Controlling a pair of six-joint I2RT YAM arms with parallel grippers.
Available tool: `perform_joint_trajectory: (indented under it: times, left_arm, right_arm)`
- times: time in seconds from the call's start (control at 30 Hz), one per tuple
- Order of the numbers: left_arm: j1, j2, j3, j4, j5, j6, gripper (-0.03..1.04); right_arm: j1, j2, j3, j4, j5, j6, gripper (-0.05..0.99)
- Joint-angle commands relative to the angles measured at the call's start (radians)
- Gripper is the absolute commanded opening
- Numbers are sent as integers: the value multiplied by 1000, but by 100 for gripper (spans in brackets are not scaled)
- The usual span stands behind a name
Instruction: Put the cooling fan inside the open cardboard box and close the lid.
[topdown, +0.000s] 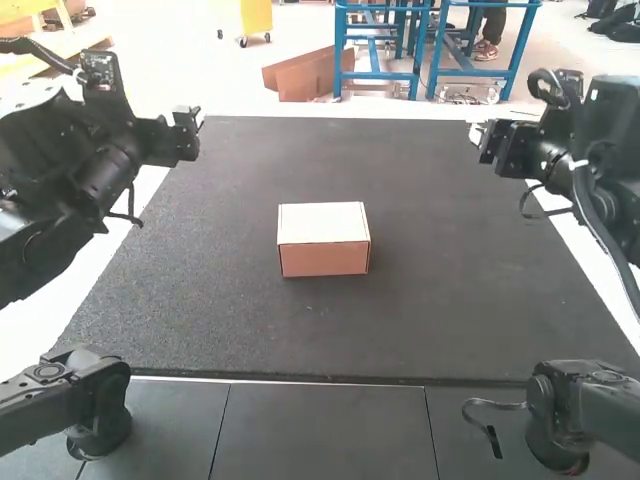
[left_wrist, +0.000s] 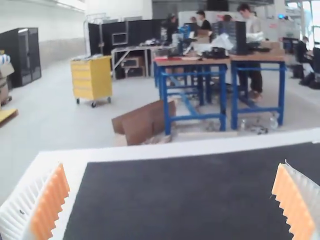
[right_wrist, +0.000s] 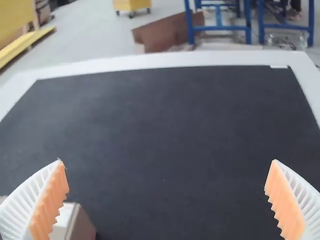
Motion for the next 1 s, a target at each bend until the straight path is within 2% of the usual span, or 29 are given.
perform_joint_trajectory:
  times: [0.0,0.17,0.23,0.4,0.53,0.7,0.77,0.87,0.97]
  left_arm:
    - [9,-72,-58,36,-57,19,96]
    - [9,-202,-173,83,-121,19,96]
    - [11,-267,-212,77,-123,19,96]
    - [5,-423,-293,30,-132,20,96]
    - [9,-525,-341,34,-133,31,96]
    - [11,-545,-394,125,-135,106,96]
    - [11,-545,-420,163,-135,121,96]
    - [9,-545,-454,212,-135,129,96]
    - [11,-545,-486,224,-135,129,96]
  right_arm:
    - [-10,-81,-76,50,39,-23,91]
    - [2,-153,-210,168,82,-45,91]
    - [5,-156,-250,224,100,-45,91]
    - [1,-166,-334,290,96,-45,91]
    - [-1,-195,-399,332,96,-46,91]
    - [-3,-288,-486,351,90,-46,91]
    - [-4,-354,-514,345,94,-46,91]
    - [-9,-437,-518,306,88,-48,91]
    - [-10,-469,-521,291,70,-48,91]
